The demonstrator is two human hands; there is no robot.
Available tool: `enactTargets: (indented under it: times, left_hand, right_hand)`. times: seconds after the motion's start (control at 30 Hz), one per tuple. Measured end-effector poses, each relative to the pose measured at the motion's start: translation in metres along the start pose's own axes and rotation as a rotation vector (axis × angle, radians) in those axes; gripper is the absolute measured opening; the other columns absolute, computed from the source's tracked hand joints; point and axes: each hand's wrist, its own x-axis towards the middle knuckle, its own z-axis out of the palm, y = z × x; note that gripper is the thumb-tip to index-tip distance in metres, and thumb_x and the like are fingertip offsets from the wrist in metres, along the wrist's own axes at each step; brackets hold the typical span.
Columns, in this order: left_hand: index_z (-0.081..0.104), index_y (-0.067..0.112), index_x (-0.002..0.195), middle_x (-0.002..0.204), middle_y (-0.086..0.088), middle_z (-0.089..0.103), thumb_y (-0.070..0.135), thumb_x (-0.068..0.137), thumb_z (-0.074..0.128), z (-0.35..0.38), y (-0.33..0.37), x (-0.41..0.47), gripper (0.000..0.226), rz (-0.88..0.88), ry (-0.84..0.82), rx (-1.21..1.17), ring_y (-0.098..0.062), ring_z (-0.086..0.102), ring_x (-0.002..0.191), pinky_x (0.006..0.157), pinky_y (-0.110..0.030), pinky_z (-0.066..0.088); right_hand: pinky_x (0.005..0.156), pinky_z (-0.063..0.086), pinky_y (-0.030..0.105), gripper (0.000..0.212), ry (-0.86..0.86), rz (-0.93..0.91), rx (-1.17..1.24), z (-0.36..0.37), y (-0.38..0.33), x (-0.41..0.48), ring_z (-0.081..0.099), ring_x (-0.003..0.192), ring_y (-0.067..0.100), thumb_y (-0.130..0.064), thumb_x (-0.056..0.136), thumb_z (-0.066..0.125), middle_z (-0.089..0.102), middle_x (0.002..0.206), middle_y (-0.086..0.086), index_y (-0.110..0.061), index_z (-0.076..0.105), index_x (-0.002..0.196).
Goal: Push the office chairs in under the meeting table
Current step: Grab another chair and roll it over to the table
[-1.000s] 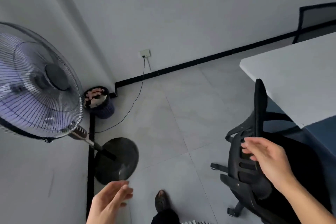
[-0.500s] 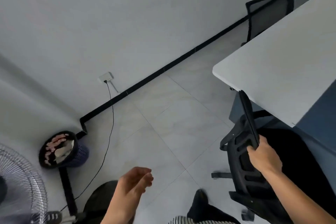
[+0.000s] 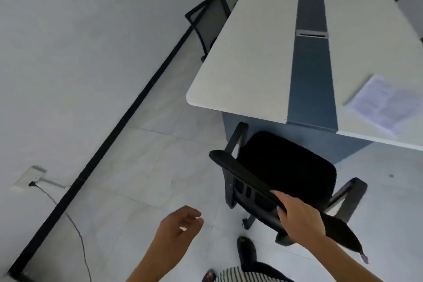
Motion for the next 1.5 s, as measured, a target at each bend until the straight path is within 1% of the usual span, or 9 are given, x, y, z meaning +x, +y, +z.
enactTargets:
  times: [0.07, 0.17, 0.3, 0.47, 0.6, 1.0, 1.27, 1.4, 1.5]
  left_hand:
    - [0.065, 0.027, 0.091, 0.084, 0.011, 0.068, 0.029, 0.084, 0.064, -0.001, -0.007, 0.011, 0.007, 0.055, -0.012, 0.128, -0.008, 0.062, 0.086, 0.076, -0.022, 0.051]
    - [0.059, 0.025, 0.109, 0.113, 0.011, 0.059, 0.054, 0.083, 0.047, 0.01, -0.015, 0.029, 0.041, 0.266, 0.023, 0.388, -0.009, 0.053, 0.105, 0.092, -0.028, 0.044]
    - [0.053, 0.028, 0.122, 0.13, 0.009, 0.051, 0.062, 0.085, 0.019, 0.051, -0.013, 0.047, 0.061, 0.44, -0.088, 0.634, -0.012, 0.043, 0.123, 0.106, -0.031, 0.031]
    - [0.059, 0.03, 0.107, 0.11, 0.01, 0.062, 0.065, 0.082, 0.001, 0.096, -0.023, 0.067, 0.071, 0.462, -0.148, 0.81, -0.012, 0.053, 0.105, 0.106, -0.031, 0.035]
    - [0.06, 0.028, 0.093, 0.093, 0.008, 0.064, 0.066, 0.081, -0.01, 0.107, -0.015, 0.085, 0.081, 0.481, -0.094, 0.887, -0.014, 0.057, 0.089, 0.092, -0.03, 0.043]
    - [0.063, 0.027, 0.085, 0.084, 0.008, 0.064, 0.065, 0.082, -0.011, 0.162, 0.042, 0.153, 0.083, 0.48, -0.017, 0.884, -0.013, 0.056, 0.08, 0.083, -0.027, 0.044]
    - [0.067, 0.027, 0.074, 0.072, 0.008, 0.068, 0.057, 0.092, 0.01, 0.172, 0.056, 0.189, 0.067, 0.505, 0.07, 0.928, -0.013, 0.06, 0.066, 0.07, -0.026, 0.048]
    - [0.069, 0.025, 0.075, 0.073, 0.007, 0.068, 0.051, 0.09, 0.023, 0.156, 0.058, 0.214, 0.055, 0.575, 0.084, 0.953, -0.014, 0.06, 0.067, 0.07, -0.027, 0.045]
    - [0.068, 0.025, 0.077, 0.075, 0.007, 0.068, 0.052, 0.09, 0.021, 0.158, 0.066, 0.223, 0.056, 0.563, 0.101, 0.939, -0.014, 0.059, 0.069, 0.072, -0.027, 0.044]
  right_hand:
    - [0.075, 0.044, 0.017, 0.039, 0.008, 0.026, 0.021, 0.002, 0.01, -0.022, 0.064, 0.096, 0.005, -0.05, 0.092, 0.045, 0.064, 0.113, -0.019, -0.041, 0.049, 0.129]
    - [0.076, 0.039, 0.019, 0.045, -0.001, 0.06, 0.051, 0.0, 0.023, -0.048, 0.06, 0.096, 0.003, -0.062, 0.084, 0.05, 0.065, 0.111, -0.018, -0.041, 0.055, 0.124]
    - [0.081, 0.039, 0.019, 0.046, -0.035, 0.076, 0.031, -0.006, 0.027, -0.067, 0.056, 0.094, 0.001, -0.059, 0.085, 0.053, 0.065, 0.112, -0.017, -0.039, 0.056, 0.125]
    - [0.08, 0.043, 0.021, 0.043, -0.062, 0.264, 0.2, -0.017, 0.048, -0.07, 0.06, 0.094, 0.006, -0.066, 0.082, 0.049, 0.066, 0.105, -0.017, -0.04, 0.063, 0.114]
    - [0.074, 0.046, 0.031, 0.076, 0.225, 0.414, -0.064, -0.021, 0.101, -0.068, 0.062, 0.08, 0.02, -0.078, 0.077, 0.009, 0.07, 0.082, -0.008, -0.036, 0.07, 0.091]
    - [0.047, 0.026, 0.019, 0.053, 0.229, 0.422, -0.18, -0.064, 0.174, 0.021, 0.052, 0.062, 0.016, -0.063, 0.09, 0.03, 0.059, 0.066, -0.008, -0.03, 0.069, 0.079]
    - [0.046, 0.019, 0.015, 0.055, 0.264, 0.338, -0.213, -0.081, 0.185, 0.056, 0.05, 0.055, 0.011, -0.061, 0.09, 0.03, 0.061, 0.061, -0.007, -0.025, 0.065, 0.068]
    - [0.046, 0.02, 0.016, 0.049, 0.253, 0.335, -0.188, -0.077, 0.173, 0.064, 0.044, 0.049, 0.009, -0.06, 0.09, 0.033, 0.052, 0.054, -0.009, -0.028, 0.054, 0.06]
    - [0.047, 0.023, 0.017, 0.049, 0.256, 0.348, -0.161, -0.08, 0.176, 0.074, 0.048, 0.053, 0.012, -0.059, 0.091, 0.033, 0.054, 0.058, -0.007, -0.028, 0.059, 0.065]
